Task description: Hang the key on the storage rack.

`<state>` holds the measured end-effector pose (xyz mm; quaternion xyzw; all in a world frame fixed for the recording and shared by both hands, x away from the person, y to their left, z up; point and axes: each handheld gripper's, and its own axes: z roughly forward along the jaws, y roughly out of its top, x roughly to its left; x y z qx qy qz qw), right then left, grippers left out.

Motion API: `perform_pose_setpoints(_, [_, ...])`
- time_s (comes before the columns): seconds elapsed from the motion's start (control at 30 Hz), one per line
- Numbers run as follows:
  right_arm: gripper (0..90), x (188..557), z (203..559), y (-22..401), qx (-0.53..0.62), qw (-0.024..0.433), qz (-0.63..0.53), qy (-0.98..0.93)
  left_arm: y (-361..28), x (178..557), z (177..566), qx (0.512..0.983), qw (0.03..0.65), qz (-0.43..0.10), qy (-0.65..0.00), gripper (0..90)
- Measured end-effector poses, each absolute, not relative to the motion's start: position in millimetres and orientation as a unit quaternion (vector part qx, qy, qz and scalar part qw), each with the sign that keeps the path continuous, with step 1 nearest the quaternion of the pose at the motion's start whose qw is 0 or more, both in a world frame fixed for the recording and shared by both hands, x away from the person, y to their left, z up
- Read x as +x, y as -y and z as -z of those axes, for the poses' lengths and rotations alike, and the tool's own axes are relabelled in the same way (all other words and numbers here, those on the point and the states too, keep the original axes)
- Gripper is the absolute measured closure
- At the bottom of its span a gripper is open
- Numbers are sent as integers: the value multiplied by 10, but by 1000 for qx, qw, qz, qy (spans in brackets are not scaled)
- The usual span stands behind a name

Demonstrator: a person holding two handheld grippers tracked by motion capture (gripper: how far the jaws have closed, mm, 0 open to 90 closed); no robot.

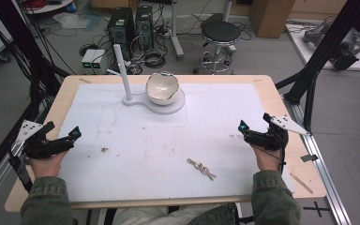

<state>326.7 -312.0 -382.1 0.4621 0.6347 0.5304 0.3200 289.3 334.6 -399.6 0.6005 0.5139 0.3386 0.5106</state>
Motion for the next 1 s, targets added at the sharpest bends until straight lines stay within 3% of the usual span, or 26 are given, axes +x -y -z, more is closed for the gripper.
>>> perform_pose_setpoints(1.0, [6, 3290, 3783, 2924, 435, 263, -524, -684, -3346, 2929, 4030, 605, 502, -334, -520, 17])
